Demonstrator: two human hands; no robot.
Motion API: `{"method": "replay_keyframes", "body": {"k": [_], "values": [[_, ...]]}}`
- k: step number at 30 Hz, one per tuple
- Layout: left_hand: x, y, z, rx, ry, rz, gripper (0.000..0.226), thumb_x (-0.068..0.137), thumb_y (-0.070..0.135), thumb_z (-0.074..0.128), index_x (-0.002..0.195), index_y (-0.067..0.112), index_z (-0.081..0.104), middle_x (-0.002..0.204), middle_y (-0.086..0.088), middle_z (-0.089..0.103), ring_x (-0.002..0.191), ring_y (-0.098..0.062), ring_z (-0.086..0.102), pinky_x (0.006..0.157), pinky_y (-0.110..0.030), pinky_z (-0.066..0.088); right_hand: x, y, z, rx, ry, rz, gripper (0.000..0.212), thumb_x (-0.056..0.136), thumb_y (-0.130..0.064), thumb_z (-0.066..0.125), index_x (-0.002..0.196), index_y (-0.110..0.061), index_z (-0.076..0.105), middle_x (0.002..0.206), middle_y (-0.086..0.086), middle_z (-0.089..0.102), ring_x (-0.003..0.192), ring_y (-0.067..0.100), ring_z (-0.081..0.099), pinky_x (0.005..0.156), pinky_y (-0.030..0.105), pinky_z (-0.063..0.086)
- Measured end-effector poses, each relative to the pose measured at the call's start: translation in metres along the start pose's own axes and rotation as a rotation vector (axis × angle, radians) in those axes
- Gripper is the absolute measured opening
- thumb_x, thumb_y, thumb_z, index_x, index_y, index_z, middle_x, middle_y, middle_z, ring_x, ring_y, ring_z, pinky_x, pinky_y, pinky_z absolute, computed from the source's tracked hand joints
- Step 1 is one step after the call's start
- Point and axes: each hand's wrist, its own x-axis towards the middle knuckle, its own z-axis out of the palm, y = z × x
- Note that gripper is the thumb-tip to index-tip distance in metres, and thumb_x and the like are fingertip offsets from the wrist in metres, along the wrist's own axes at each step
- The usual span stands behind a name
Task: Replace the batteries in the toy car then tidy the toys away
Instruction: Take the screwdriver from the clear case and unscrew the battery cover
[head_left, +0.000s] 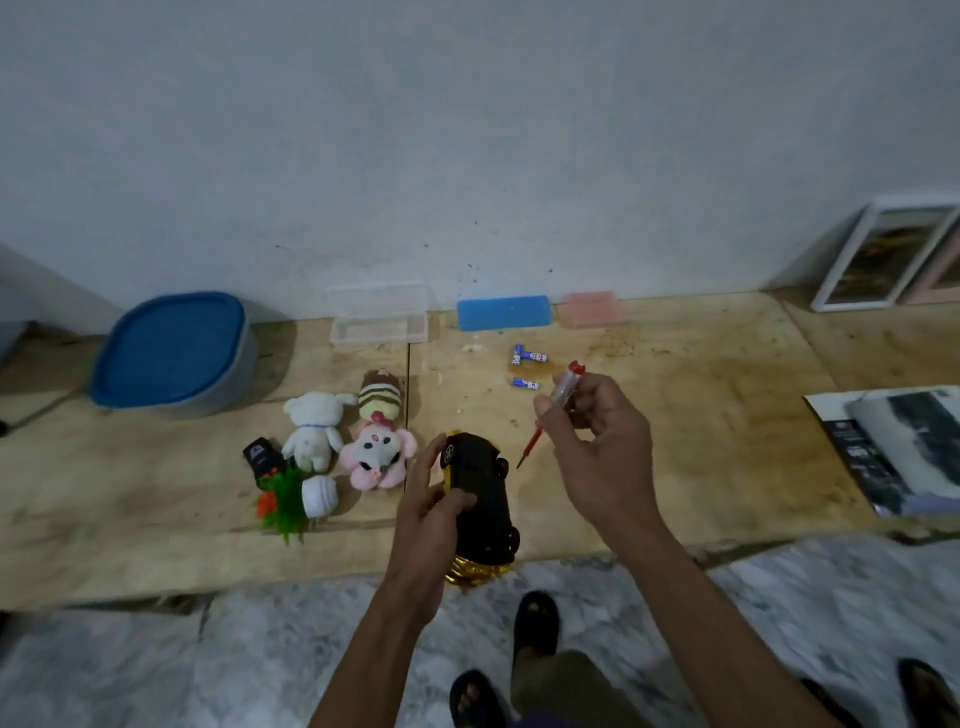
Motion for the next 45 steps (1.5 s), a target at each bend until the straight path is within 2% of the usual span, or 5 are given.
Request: {"method": "replay_keyframes", "body": {"k": [6,12,16,22,45], "values": [[-0.034,-0.012,-0.022,-0.082,-0.092,-0.065,0.068,0.094,-0.007,0.048,0.127,0.051,0.059,0.129,-0.007,0.065,0.108,-0.033,0.069,0.09,-0.054,0.058,-0.043,-0.008,0.003,-0.043,0.002,-0.064,0.026,0.094,-0.026,0.068,0.117,-0.032,0.06,0.091,-0.015,0.067,0.086,0.011,0.069,0.077,0.042,0.059],[-0.053,0.002,-0.029,0.012,-0.222,0.121,0.07,0.09,-0.003,0.068,0.136,0.046,0.048,0.132,0.006,0.058,0.102,-0.009,0.071,0.078,-0.033,0.061,-0.063,-0.026,0.005,0.01,-0.032,-0.188,0.057,0.097,-0.02,0.063,0.144,-0.041,0.039,0.099,-0.011,0.063,0.087,0.013,0.073,0.073,0.041,0.062],[-0.058,0.018,-0.028,0.085,-0.25,0.241,0.071,0.089,-0.002,0.07,0.143,0.036,0.043,0.132,0.013,0.058,0.102,-0.005,0.07,0.077,-0.026,0.06,-0.066,-0.035,0.005,0.026,-0.016,-0.279,0.058,0.095,-0.019,0.066,0.143,-0.042,0.041,0.104,-0.018,0.059,0.093,0.018,0.073,0.076,0.041,0.062],[-0.059,0.033,-0.023,0.147,-0.254,0.286,0.075,0.087,-0.004,0.071,0.145,0.034,0.043,0.123,0.026,0.063,0.102,-0.009,0.071,0.082,-0.033,0.061,-0.06,-0.041,0.003,0.101,0.048,-0.316,0.055,0.094,-0.018,0.069,0.141,-0.031,0.044,0.1,-0.029,0.058,0.096,0.021,0.073,0.078,0.048,0.061],[-0.063,0.047,-0.007,0.187,-0.235,0.311,0.075,0.087,-0.005,0.07,0.145,0.032,0.042,0.125,0.024,0.058,0.097,-0.001,0.07,0.075,-0.025,0.06,-0.048,-0.037,-0.006,0.126,0.106,-0.306,0.056,0.093,-0.017,0.07,0.142,-0.028,0.045,0.099,-0.027,0.058,0.094,0.021,0.073,0.079,0.047,0.061]]}}
